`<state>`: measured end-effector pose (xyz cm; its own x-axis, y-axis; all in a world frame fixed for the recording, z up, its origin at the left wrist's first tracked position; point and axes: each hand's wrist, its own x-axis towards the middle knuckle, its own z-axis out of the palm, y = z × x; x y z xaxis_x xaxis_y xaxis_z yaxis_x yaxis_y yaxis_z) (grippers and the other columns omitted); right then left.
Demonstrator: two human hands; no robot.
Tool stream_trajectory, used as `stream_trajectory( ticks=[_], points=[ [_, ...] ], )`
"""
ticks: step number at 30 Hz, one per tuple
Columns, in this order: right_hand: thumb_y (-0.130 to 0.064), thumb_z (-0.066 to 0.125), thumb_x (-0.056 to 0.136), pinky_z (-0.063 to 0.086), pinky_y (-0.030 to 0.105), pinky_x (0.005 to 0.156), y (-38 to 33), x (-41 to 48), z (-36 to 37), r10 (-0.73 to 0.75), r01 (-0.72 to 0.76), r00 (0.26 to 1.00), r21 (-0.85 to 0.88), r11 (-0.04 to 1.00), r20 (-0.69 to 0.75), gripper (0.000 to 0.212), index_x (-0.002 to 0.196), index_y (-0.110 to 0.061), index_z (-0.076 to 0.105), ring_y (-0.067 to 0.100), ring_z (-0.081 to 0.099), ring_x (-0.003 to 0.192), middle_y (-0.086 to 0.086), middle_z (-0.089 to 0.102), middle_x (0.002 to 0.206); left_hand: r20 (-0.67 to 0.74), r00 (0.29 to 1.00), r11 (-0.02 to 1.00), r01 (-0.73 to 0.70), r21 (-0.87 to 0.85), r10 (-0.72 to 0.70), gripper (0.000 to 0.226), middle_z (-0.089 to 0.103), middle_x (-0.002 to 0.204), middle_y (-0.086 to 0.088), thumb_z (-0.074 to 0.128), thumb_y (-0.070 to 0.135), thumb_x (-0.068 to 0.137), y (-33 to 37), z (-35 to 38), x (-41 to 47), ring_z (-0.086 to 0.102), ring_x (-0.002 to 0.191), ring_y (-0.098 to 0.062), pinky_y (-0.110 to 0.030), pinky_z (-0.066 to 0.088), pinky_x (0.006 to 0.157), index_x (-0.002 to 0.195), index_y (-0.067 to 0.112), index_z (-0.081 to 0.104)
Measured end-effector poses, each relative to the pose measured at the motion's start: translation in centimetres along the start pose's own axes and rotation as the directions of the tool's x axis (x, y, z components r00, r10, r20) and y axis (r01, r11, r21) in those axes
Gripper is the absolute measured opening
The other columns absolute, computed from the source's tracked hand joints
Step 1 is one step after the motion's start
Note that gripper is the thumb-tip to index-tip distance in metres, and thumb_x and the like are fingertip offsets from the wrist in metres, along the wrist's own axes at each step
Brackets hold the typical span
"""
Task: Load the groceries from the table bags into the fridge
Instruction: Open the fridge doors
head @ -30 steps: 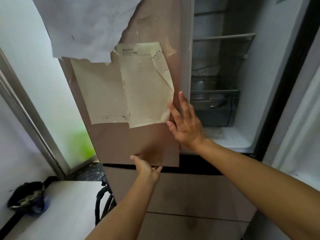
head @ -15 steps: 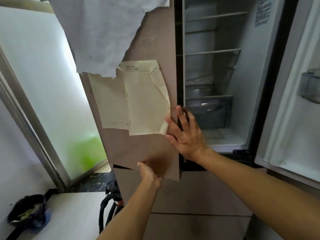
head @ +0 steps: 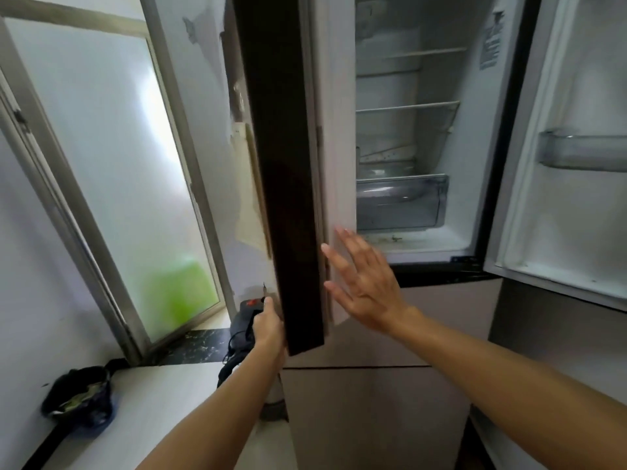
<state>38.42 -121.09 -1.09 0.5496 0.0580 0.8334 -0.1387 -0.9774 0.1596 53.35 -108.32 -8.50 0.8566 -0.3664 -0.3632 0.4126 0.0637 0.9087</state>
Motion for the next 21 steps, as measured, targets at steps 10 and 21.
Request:
stream_trajectory(
  ticks=[10, 21],
  points=[
    [-0.043, 0.039, 0.089, 0.049, 0.044, 0.086, -2.1, -0.1, 2.4, 0.284, -0.267, 0.915, -0.099, 0.959, 0.287, 0.048, 0.120, -0.012, 0.060, 0.031, 0.062, 0.107, 0.013, 0.062, 0.125, -0.142, 0.609, 0.590, -0.643, 0.489, 0.781, 0.045, 0.047, 0.127, -0.008, 0.037, 0.043, 0.098, 8.4, -8.8, -6.7, 0.047, 0.116, -0.026, -0.047, 0.040, 0.102, 0.131, 0.014, 0.044],
    [-0.053, 0.029, 0.098, 0.037, 0.047, 0.108, -3.6, 3.2, 9.4, 0.059, -0.105, 0.934, 0.114, 0.988, 0.352, 0.052, 0.116, -0.017, 0.062, 0.028, 0.046, 0.130, 0.008, 0.058, 0.131, 0.066, 0.387, 0.224, -0.654, 0.723, 0.920, 0.076, 0.009, 0.160, -0.002, 0.026, 0.064, 0.090, 11.1, -10.2, -4.2, 0.010, 0.146, -0.017, -0.041, 0.016, 0.118, 0.152, 0.024, 0.009]
  ],
)
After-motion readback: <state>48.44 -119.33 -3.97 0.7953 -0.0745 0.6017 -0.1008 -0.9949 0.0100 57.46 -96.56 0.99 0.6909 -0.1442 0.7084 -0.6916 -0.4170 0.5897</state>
